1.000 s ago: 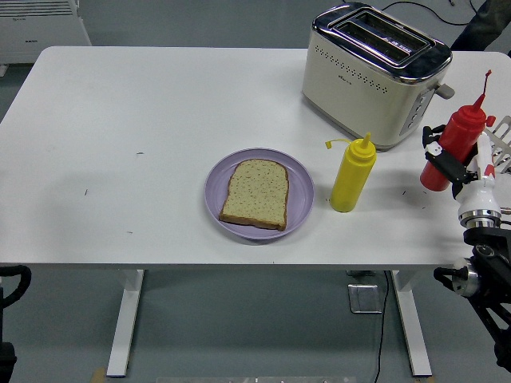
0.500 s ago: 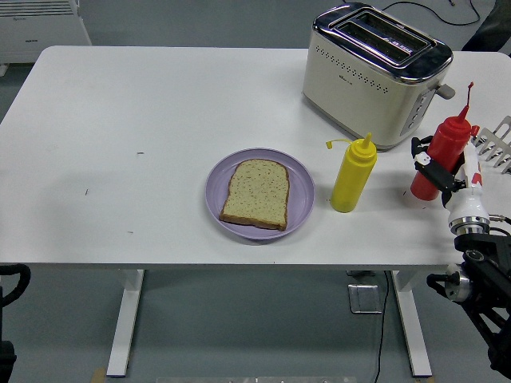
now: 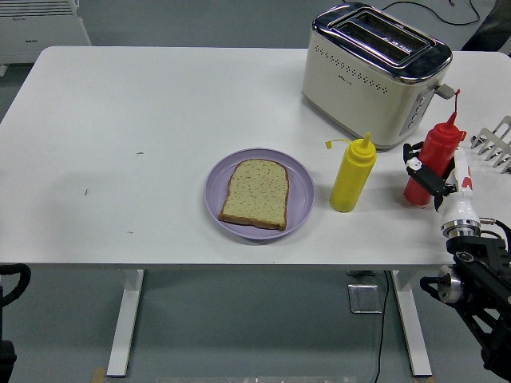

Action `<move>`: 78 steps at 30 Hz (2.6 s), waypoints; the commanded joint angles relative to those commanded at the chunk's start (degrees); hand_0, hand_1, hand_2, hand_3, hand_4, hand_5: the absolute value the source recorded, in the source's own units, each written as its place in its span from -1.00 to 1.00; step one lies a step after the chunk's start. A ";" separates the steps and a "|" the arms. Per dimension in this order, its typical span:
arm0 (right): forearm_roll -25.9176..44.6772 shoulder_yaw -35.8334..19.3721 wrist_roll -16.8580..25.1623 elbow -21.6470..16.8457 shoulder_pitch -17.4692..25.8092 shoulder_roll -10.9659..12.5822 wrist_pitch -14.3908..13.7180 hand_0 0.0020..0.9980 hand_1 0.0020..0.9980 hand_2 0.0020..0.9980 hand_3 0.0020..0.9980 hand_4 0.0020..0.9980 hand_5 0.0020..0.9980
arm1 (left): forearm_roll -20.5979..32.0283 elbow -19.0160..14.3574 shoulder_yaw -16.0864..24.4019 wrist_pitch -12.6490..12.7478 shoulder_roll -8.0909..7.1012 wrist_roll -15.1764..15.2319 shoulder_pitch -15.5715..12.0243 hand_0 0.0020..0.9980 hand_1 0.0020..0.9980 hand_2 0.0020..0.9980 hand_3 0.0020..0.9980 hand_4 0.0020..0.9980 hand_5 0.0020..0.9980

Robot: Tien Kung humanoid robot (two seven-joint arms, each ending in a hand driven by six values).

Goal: Pick up the cup,pour liquid into bread,place the cup on the desk

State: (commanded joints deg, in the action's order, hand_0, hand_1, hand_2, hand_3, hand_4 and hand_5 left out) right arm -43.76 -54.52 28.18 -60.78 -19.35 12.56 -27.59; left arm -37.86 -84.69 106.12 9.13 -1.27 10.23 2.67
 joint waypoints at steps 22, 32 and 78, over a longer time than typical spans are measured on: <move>1.30 0.42 1.18 1.31 -0.11 -0.17 0.62 -0.63 -0.49 -0.28 -0.24 -0.06 -0.69 | -0.04 -0.01 0.07 0.04 0.04 -0.03 0.01 0.44 0.47 0.46 0.33 0.28 1.00; 1.73 0.62 1.54 1.92 -0.57 -0.52 0.87 -0.60 -0.45 -0.25 -0.23 -0.06 -0.69 | -0.05 -0.02 0.11 0.04 0.02 0.00 0.10 0.44 0.47 0.46 0.33 0.28 1.00; -2.94 0.13 3.46 0.94 2.45 0.12 0.76 0.34 0.33 0.35 0.69 0.58 -0.68 | -0.01 -0.05 -0.09 0.04 0.02 0.16 -0.16 0.44 0.47 0.46 0.33 0.28 1.00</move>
State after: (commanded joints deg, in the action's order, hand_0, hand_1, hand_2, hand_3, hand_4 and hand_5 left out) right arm -46.70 -54.39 31.64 -59.84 -16.90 12.68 -26.83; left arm -37.87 -84.74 106.03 9.18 -1.24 10.39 2.51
